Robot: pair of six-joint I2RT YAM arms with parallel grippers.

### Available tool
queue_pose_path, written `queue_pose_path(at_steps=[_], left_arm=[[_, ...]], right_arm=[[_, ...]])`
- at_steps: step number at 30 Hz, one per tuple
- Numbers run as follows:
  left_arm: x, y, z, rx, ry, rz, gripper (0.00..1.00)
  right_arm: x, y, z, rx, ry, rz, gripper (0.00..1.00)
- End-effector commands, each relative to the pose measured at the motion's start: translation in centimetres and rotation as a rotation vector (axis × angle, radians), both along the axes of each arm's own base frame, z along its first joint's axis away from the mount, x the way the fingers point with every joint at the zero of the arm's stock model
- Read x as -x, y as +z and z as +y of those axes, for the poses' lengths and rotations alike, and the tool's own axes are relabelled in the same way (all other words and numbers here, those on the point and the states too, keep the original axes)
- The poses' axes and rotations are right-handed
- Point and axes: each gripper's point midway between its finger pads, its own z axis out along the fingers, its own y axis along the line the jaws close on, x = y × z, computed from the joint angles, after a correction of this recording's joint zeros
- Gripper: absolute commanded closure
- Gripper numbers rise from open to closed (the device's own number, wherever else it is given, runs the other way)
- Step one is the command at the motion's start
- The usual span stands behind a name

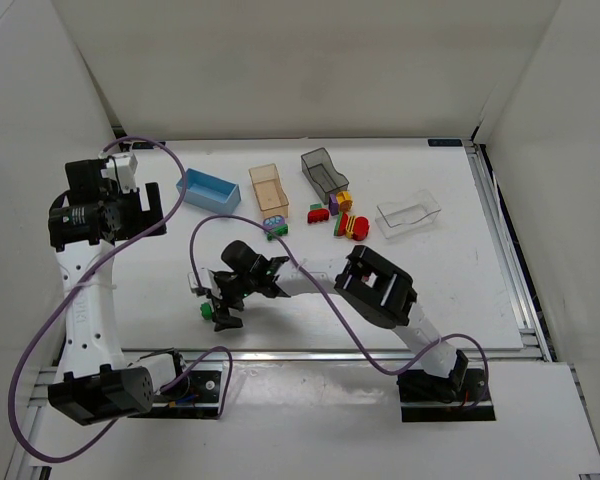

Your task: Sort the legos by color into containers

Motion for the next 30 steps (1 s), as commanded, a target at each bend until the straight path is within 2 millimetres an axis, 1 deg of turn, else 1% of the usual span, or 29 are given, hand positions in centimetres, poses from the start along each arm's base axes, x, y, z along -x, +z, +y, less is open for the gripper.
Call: queue_pose_path(at_steps=[1, 2, 3, 7, 10, 11, 14, 22, 25, 26, 30], left_arm=[[-0.1, 0.9, 0.2, -0.009, 0.006, -0.022, 0.01], [-0.1, 0.8, 0.2, -0.007, 0.006, -0.021, 0.01], [-0.2, 0.8, 0.2, -0.007, 0.006, -0.019, 0.01], [-0.2, 0.5, 0.2, -0.009, 0.006, -0.011, 0.0], [-0.2, 0.4, 0.3, -0.011, 0.009, -0.007, 0.01], [-0.2, 0.3, 0.3, -0.01, 0.01, -0.004, 0.01], [-0.3, 0.2, 0.4, -0.008, 0.011, -0.002, 0.01], [-0.3, -0.3, 0.3, -0.004, 0.008, 0.012, 0.01], [-0.2, -0.4, 0.3, -0.005, 0.006, 0.015, 0.01], [-0.2, -0.6, 0.3, -0.004, 0.007, 0.019, 0.01], [-0.2, -0.5, 0.2, -0.002, 0.004, 0.019, 0.01]], right_arm=[[-0.3, 1.3, 1.7, -0.051, 0.02, -0.02, 0.01], [-0.4, 1.5, 2.0, -0.055, 0.017, -0.021, 0.01], [-0.4, 0.9, 2.0, -0.037, 0.015, -0.01, 0.01], [-0.4, 0.7, 2.3, -0.035, 0.016, -0.001, 0.05], [-0.3, 0.5, 2.3, -0.03, 0.021, -0.002, 0.17], [-0.4, 0.5, 2.2, -0.03, 0.02, -0.002, 0.25], [-0.3, 0.3, 2.1, -0.029, 0.024, -0.005, 0.35], [-0.2, 0.2, 2.4, -0.036, 0.029, 0.0, 0.37], [-0.5, 0.5, 2.7, -0.043, 0.022, 0.003, 0.39], [-0.2, 0.5, 2.8, -0.041, 0.023, 0.006, 0.4], [-0.3, 0.6, 3.1, -0.043, 0.016, 0.016, 0.44]])
